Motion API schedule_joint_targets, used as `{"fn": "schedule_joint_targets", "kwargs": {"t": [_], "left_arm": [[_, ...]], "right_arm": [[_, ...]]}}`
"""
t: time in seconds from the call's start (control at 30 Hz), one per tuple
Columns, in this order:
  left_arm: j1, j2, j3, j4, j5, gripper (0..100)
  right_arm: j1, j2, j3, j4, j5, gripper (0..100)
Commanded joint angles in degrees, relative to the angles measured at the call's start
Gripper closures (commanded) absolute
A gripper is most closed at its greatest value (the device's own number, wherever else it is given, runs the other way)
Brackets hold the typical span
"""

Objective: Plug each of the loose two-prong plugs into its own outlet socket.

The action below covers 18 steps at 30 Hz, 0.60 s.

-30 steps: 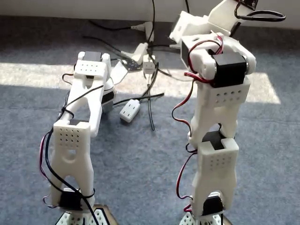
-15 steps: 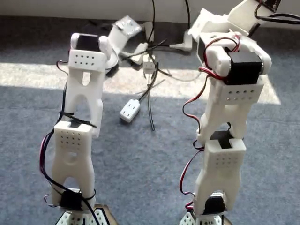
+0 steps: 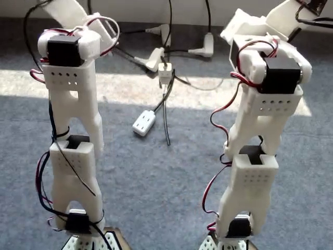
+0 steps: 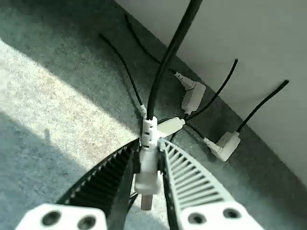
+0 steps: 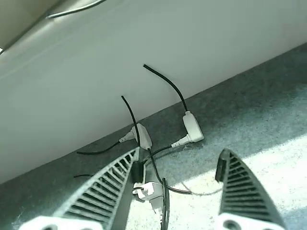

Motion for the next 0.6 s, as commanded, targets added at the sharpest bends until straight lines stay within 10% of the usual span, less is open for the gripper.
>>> {"fn": "schedule_joint_targets", "kwargs": {"t": [0.0,0.57], "left_arm": [[1.98,-4.09,-1.89,0.26,17.32,99],[18.33,-20.18,-1.27,0.62,17.49,99]], "right_arm": [[0.66,-3.30,-5.41,2.15,-0.70,75.3],[-0.66,-6.99,-4.97,2.33,0.70,85.9]]}}
